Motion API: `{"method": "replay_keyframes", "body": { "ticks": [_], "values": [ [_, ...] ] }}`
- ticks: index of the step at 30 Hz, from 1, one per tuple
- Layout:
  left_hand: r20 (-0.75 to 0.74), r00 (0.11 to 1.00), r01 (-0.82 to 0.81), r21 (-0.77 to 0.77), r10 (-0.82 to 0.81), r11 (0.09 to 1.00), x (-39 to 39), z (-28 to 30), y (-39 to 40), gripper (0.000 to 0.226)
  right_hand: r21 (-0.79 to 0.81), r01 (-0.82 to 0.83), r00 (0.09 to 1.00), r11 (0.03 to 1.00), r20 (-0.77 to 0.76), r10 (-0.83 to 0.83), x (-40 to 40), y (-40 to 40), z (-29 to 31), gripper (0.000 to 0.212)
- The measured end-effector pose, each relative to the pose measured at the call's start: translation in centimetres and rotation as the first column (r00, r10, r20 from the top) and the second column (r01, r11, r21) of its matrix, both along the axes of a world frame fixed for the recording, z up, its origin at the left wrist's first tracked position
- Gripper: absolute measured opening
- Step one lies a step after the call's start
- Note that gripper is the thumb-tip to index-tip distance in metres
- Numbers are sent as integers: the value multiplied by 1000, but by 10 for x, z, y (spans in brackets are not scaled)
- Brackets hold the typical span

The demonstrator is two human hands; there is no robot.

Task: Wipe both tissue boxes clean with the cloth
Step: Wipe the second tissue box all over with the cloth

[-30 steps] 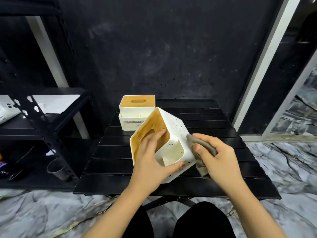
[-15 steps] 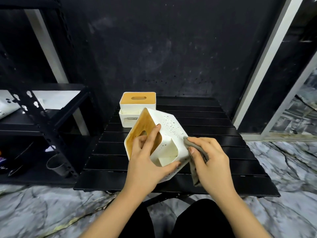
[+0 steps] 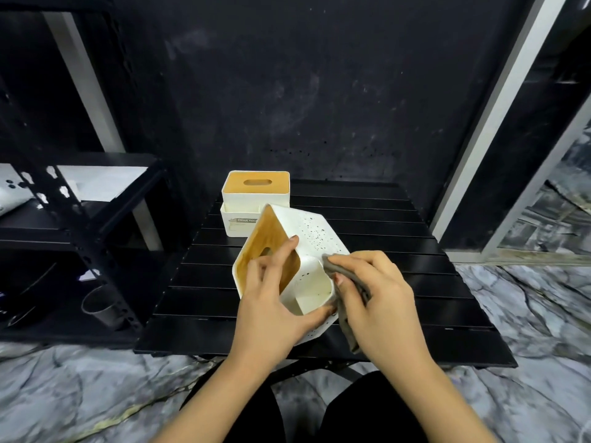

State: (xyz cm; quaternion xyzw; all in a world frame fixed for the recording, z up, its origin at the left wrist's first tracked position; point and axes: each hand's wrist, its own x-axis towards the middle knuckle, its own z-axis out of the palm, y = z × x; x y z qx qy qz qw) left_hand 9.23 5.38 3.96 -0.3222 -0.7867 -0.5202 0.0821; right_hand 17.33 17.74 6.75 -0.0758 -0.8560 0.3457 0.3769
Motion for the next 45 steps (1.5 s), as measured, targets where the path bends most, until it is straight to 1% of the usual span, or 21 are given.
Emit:
{"method": "replay_keyframes", "body": {
  "ticks": [2, 5, 7, 9, 11, 14, 16, 19, 22, 24, 26, 28, 29, 31, 32, 35, 39, 43, 45],
  "values": [
    [11, 1000, -3, 7, 3, 1000, -2, 1, -1, 95, -43, -1, 999, 999, 35, 2, -3, 9, -1, 30],
    [31, 1000, -3, 1, 3, 1000, -3, 1, 0, 97, -84, 70, 997, 994, 44, -67, -2, 21, -10, 32],
    [22, 1000, -1, -11, 1, 1000, -3, 1, 1, 96, -75, 63, 998, 995, -7, -64, 1, 14, -11, 30],
    [10, 1000, 6, -14, -6, 1000, -2, 1, 1, 96, -59, -3, 999, 998, -47, 0, 1, 3, -8, 29],
    [11, 1000, 9, -14, -9, 1000, -2, 1, 0, 96, -44, -59, 997, 997, -54, 56, 0, 2, -5, 31],
    [26, 1000, -12, -10, 12, 1000, -1, 1, -3, 95, -63, -16, 999, 998, -39, 14, -2, 14, -9, 31],
    [44, 999, -19, -11, 20, 1000, 1, 1, -3, 94, -73, 27, 1000, 997, -15, -28, 1, 18, -12, 35],
    [3, 1000, -16, -9, 16, 1000, 3, -1, -1, 90, -18, -7, 1000, 1000, -8, 7, 4, 11, -7, 29],
    [-38, 999, -9, -54, 7, 998, 5, -2, -1, 91, 29, -79, 996, 996, 36, 78, -1, 9, 6, 26],
    [-51, 999, 2, -110, -7, 994, 7, 0, 0, 92, 1, -98, 992, 995, 76, 98, -4, 15, 13, 26],
    [-16, 999, 49, -139, -51, 989, 6, 4, -2, 92, -10, -99, 991, 995, 84, 100, -3, 19, 13, 26],
    [65, 988, 145, -125, -137, 982, 2, 12, -5, 84, 4, -97, 993, 995, 62, 97, 0, 20, 10, 25],
    [81, 981, 182, -109, -174, 977, 0, 17, -6, 73, 3, -96, 994, 995, 49, 95, 3, 20, 8, 26],
    [73, 979, 197, -97, -191, 976, -4, 24, -8, 53, -18, -91, 995, 996, 34, 91, 5, 22, 6, 27],
    [62, 982, 184, -95, -178, 978, -4, 26, -8, 50, -28, -90, 995, 996, 31, 91, 7, 23, 6, 27],
    [62, 989, 136, -87, -131, 987, -4, 29, -10, 55, -33, -101, 994, 994, 31, 102, 9, 23, 6, 29],
    [77, 988, 146, -119, -137, 982, -4, 31, -16, 67, -23, -93, 995, 995, 21, 94, 12, 18, 6, 38],
    [90, 989, 122, -95, -114, 988, -1, 33, -18, 65, 14, -122, 993, 992, 4, 122, 9, 14, 9, 26],
    [118, 987, 122, -72, -113, 990, 1, 33, -18, 63, 34, -119, 993, 992, 12, 118, 9, 13, 9, 25]
  ]
}}
